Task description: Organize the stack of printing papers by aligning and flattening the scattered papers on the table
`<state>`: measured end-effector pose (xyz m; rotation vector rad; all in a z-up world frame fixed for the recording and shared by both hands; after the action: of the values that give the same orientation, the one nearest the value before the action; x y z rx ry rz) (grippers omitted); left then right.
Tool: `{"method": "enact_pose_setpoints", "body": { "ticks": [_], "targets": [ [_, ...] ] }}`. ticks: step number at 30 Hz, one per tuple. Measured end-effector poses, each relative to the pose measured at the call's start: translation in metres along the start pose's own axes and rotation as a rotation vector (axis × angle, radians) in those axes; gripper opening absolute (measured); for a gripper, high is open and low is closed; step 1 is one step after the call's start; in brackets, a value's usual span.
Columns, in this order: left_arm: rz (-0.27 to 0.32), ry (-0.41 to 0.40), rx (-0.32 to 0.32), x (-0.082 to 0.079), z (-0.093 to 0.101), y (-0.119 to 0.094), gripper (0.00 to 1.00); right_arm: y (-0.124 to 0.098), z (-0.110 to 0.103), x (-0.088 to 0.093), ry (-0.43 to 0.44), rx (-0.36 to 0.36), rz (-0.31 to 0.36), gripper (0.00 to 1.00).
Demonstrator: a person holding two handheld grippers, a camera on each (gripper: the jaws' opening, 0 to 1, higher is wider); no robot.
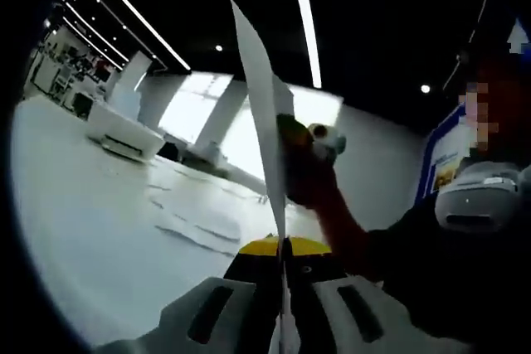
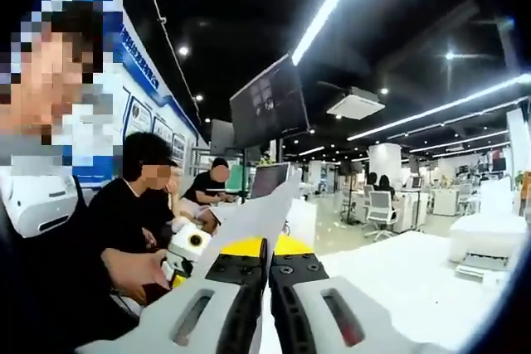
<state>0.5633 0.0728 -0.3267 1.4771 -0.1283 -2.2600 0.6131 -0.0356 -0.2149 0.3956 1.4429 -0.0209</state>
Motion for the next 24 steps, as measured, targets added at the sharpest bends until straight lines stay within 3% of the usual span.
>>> {"method": "enact_pose_setpoints", "body": {
  "ticks": [3,11,14,17,24],
  "targets": [
    [0.023,0.075,-0.033,-0.004,-0.006,-0.002,0.06,0.002,-0.005,-0.003,0.001,-0.024,0.016,0.0],
    [0.047,0.111,-0.041,-0.011,-0.009,-0.001,0.07,0.003,-0.006,-0.001,0.08,-0.037,0.042,0.0],
    [0.068,0.145,-0.054,-0.015,-0.011,0.001,0.14,0.003,-0.006,0.003,0.114,-0.041,0.041,0.0],
    [0.051,0.121,-0.035,-0.013,-0.01,0.0,0.06,0.003,-0.006,0.005,0.13,-0.04,0.043,0.0],
    [0.043,0.069,-0.048,-0.011,-0.015,-0.001,0.05,0.002,-0.003,0.009,0.099,-0.02,0.016,0.0]
  ]
}}
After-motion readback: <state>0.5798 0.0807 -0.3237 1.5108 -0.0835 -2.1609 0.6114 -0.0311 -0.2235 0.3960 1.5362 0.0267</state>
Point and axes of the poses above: the point that each gripper's makers call its tool centre point, and the gripper's own axes: y roughly forward along the fingers, z roughly to its right, x roughly out of its underside, the point moved 3 cm from there along -y, roughly backward along the fingers, and after that the axes turned 8 degrees about z, right-handed, at the moved point
